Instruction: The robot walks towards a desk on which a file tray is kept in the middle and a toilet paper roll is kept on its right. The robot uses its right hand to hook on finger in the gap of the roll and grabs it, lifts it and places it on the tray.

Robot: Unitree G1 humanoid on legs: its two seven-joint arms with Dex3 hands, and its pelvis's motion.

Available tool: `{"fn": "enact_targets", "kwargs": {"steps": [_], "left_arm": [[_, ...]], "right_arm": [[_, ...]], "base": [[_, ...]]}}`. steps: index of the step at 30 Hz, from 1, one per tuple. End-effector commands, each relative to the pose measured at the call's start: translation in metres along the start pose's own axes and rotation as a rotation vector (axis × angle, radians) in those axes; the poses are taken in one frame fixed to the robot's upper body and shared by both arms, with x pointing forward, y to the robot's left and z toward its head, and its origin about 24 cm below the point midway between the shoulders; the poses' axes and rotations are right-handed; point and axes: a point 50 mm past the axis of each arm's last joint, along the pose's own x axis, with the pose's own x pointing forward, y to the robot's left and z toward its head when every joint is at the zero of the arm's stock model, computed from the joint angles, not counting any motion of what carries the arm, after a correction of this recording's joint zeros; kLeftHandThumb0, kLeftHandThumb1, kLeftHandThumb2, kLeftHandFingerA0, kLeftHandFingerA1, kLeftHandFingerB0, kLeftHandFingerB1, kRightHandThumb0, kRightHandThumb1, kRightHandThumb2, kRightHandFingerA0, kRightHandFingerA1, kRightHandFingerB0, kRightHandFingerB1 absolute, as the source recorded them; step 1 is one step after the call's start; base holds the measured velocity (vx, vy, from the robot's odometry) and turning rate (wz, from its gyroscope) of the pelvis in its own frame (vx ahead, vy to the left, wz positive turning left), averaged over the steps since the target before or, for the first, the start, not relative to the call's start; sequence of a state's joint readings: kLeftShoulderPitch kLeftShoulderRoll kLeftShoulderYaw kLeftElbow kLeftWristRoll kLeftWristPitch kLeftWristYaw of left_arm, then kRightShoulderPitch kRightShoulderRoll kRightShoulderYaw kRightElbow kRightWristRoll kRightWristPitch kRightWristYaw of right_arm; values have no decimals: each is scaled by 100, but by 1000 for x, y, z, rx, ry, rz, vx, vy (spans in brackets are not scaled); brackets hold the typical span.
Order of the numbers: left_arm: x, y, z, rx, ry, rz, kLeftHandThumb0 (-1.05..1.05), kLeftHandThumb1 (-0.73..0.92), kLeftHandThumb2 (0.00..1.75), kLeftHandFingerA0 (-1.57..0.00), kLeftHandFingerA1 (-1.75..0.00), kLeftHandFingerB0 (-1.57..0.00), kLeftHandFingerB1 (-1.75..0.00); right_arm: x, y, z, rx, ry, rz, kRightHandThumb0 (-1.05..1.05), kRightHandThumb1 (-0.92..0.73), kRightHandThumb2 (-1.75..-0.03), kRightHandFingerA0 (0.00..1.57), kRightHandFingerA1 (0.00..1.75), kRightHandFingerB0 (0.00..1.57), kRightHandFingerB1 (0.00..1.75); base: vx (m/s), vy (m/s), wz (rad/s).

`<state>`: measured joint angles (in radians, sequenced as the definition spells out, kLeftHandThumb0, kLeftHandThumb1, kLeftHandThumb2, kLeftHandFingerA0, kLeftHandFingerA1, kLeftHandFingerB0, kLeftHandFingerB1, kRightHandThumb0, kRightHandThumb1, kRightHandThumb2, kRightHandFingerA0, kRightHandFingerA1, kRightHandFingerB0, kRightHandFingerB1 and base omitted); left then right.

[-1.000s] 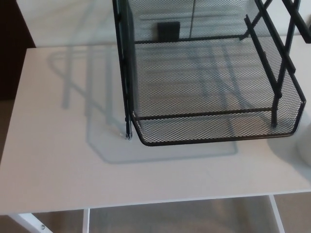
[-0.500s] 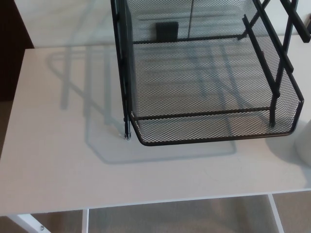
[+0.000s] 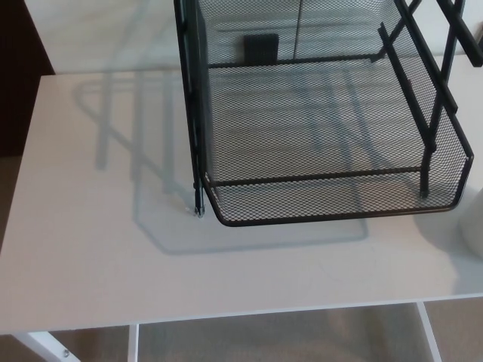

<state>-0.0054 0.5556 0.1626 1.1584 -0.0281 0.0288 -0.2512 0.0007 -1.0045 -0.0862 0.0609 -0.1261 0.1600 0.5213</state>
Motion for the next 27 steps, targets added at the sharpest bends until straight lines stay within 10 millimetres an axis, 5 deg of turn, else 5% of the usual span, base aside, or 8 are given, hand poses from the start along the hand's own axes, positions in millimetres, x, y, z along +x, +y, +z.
{"fn": "enact_targets", "kwargs": {"steps": [1, 2, 3, 6, 10, 11, 24, 27], "left_arm": [[-2, 7, 4, 42, -46, 13, -58, 90, 66, -15, -53, -20, -43], [-2, 6, 3, -7, -49, 8, -31, 63, 115, -10, -57, -8, -53], [-2, 5, 3, -6, -45, 15, -58, 88, 69, -19, -57, -18, -45], [-2, 5, 4, 41, -42, 16, -60, 90, 67, -18, -54, -21, -44], [-1, 5, 6, 25, -44, 23, -60, 89, 66, -20, -55, -23, -45], [-1, 6, 7, 54, -42, 25, -61, 91, 67, -20, -55, -23, -44], [-1, 7, 11, 25, -50, 14, -58, 91, 67, -21, -55, -22, -44], [-2, 7, 11, 62, -54, 21, -58, 92, 67, -20, -54, -22, -43]], "right_arm": [[1, 4, 8, -32, -44, -2, -58, -50, -75, 6, 41, 6, 20], [1, 6, 9, -35, -52, 2, -51, -58, -61, 13, 37, 7, 18], [2, 8, 10, -30, -67, 11, -48, -58, -60, 13, 37, 6, 18], [3, 13, 12, -36, -80, 19, -31, -49, -99, 2, 50, 0, 50], [6, 18, 12, -34, -66, 46, -44, -58, -60, 17, 38, 6, 19], [7, 20, 11, -32, -64, 49, -30, -51, -100, 1, 50, 0, 50], [11, 29, 14, -63, -56, 89, -28, -56, -102, 1, 50, 0, 50], [12, 30, 14, -54, -71, 78, -38, -59, -61, 18, 40, 9, 20]], "base": [[0, 0, 0], [0, 0, 0], [0, 0, 0], [0, 0, 0], [0, 0, 0], [0, 0, 0], [0, 0, 0], [0, 0, 0]]}}
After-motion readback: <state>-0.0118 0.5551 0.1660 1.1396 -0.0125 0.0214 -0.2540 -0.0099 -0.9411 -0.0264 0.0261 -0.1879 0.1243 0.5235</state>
